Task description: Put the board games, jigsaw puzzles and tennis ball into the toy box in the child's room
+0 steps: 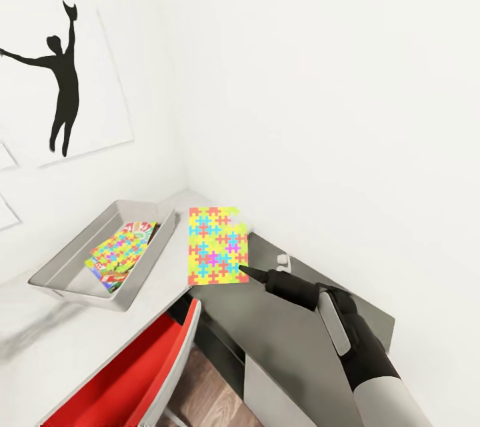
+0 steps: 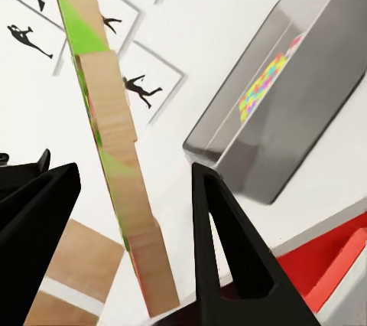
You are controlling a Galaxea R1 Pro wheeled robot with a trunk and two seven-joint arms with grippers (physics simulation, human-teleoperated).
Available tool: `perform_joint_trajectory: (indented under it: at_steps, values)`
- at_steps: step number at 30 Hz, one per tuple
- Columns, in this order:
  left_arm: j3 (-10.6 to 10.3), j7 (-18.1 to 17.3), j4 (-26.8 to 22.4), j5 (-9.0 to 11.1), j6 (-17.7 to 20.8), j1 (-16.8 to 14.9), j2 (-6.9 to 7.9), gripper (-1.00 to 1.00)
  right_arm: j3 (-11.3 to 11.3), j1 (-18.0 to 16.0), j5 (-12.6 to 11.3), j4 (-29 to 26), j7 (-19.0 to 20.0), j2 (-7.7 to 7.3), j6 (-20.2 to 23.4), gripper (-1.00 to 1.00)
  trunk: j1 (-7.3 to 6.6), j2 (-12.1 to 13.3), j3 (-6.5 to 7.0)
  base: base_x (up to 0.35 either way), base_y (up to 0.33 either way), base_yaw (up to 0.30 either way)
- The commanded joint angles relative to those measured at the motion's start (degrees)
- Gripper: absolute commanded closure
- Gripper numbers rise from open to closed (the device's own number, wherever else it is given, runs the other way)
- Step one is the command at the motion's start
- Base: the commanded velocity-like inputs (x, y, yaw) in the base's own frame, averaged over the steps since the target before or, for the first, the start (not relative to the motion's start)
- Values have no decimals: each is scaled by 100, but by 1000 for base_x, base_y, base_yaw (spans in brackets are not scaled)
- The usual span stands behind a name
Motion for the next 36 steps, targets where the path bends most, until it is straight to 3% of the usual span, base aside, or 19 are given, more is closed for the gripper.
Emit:
perform_joint_trajectory:
  at_steps: [1,29,34,36]
  values:
    - [-2,-27,2,-10,60,-8,1,-100,-1,-3,-27,-2,-2,1,34,100,3,-12,-11,0,0,248]
    - [-63,-27,-12,-5,50,-1,-12,-100,0,-3,-19,12,-17,-4,32,100,3,-12,-11,-52,104,288]
    - [-141,-27,-32,-5,42,-1,-44,-100,0,-3,-20,9,-19,-5,32,100,3,-12,-11,0,10,291]
    - [-295,-27,-35,-5,-34,-1,-50,-100,0,-3,-19,9,-17,-5,32,100,3,-12,-11,0,2,291]
